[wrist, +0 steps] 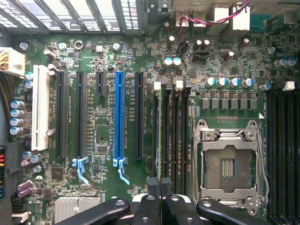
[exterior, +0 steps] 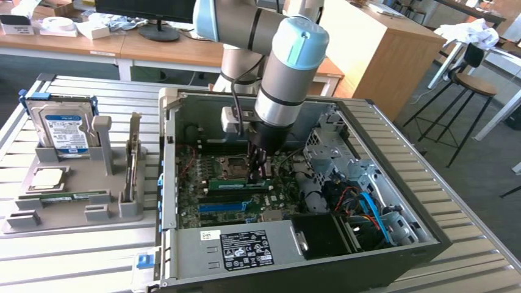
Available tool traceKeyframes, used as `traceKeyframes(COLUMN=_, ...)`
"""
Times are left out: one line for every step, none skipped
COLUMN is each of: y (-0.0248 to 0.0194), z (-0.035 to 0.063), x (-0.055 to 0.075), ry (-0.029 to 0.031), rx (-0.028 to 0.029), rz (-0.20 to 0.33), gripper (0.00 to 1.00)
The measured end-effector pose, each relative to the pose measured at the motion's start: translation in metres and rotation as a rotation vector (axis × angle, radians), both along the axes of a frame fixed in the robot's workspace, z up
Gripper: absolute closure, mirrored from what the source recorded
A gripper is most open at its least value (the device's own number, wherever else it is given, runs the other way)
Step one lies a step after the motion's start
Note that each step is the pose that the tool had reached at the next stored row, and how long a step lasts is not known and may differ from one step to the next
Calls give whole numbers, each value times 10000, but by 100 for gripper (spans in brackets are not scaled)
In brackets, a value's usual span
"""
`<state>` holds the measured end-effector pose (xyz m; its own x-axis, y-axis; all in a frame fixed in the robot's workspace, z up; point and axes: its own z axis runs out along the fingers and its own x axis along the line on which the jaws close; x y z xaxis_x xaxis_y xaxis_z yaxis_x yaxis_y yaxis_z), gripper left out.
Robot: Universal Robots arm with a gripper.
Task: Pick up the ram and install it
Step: 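Insert the ram into the slot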
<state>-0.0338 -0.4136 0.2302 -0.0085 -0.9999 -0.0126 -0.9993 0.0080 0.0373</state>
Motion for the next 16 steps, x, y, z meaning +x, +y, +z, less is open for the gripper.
traceKeyframes(y=0, z=0, x=0, ry=0, rx=0, rz=18, gripper=89)
traceKeyframes(y=0, z=0, x=0, ry=0, rx=0, rz=33, gripper=89)
traceKeyframes(y=0, z=0, x=0, ry=0, rx=0, rz=46, gripper=89)
traceKeyframes(y=0, z=0, x=0, ry=0, rx=0, rz=59, gripper=89)
traceKeyframes(y=0, z=0, x=0, ry=0, rx=0, rz=72, gripper=89)
traceKeyframes(y=0, z=0, x=0, ry=0, rx=0, rz=85, gripper=89)
traceKeyframes(y=0, z=0, x=0, ry=-1, rx=0, rz=99, gripper=89)
traceKeyframes(y=0, z=0, x=0, ry=0, rx=0, rz=113, gripper=89)
traceKeyframes(y=0, z=0, x=0, ry=0, rx=0, rz=127, gripper=89)
traceKeyframes(y=0, z=0, x=0, ry=0, rx=-1, rz=143, gripper=89)
traceKeyframes(y=0, z=0, x=0, ry=-1, rx=0, rz=156, gripper=89)
traceKeyframes(y=0, z=0, x=0, ry=0, rx=0, rz=171, gripper=89)
traceKeyframes(y=0, z=0, x=0, ry=-1, rx=0, rz=186, gripper=89)
traceKeyframes(y=0, z=0, x=0, ry=0, rx=0, rz=199, gripper=89)
traceKeyframes(y=0, z=0, x=0, ry=-1, rx=0, rz=201, gripper=89)
traceKeyframes(y=0, z=0, x=0, ry=-1, rx=0, rz=202, gripper=89)
